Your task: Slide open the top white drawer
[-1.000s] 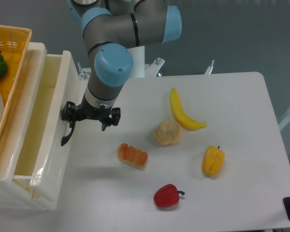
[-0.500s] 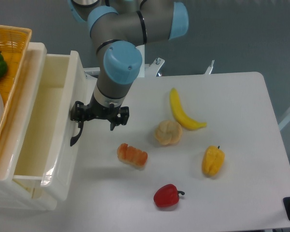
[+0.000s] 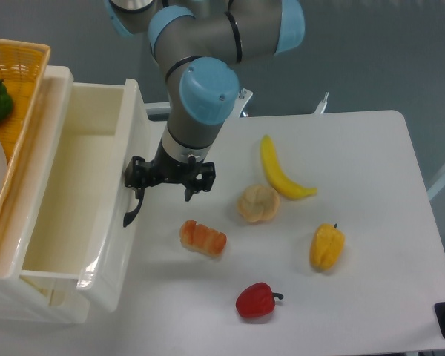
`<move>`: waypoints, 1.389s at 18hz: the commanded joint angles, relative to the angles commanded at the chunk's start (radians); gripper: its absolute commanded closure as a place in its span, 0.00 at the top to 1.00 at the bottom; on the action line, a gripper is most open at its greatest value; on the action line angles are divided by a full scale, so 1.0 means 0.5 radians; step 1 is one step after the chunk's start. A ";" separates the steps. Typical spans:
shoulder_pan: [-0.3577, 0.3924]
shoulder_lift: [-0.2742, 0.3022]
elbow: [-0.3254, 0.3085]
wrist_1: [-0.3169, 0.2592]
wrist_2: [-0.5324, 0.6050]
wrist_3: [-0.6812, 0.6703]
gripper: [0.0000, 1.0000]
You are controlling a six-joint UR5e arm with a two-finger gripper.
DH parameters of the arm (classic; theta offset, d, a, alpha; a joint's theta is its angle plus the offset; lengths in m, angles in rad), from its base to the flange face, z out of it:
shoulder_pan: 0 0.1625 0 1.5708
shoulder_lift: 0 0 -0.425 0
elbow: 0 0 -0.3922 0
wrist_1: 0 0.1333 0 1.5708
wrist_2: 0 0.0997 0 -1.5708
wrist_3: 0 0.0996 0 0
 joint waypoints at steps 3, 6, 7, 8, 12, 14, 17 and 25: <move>0.009 0.000 0.000 0.000 0.000 0.000 1.00; 0.015 -0.003 0.000 0.000 0.025 0.000 1.00; 0.015 -0.006 0.000 0.003 0.025 0.000 1.00; 0.028 -0.009 0.000 0.006 0.025 0.000 1.00; 0.034 -0.012 0.006 0.003 0.022 0.000 1.00; 0.043 -0.009 0.000 0.000 0.022 0.000 1.00; 0.049 -0.009 0.006 0.000 0.022 0.000 1.00; 0.092 -0.003 0.006 0.000 0.022 0.000 1.00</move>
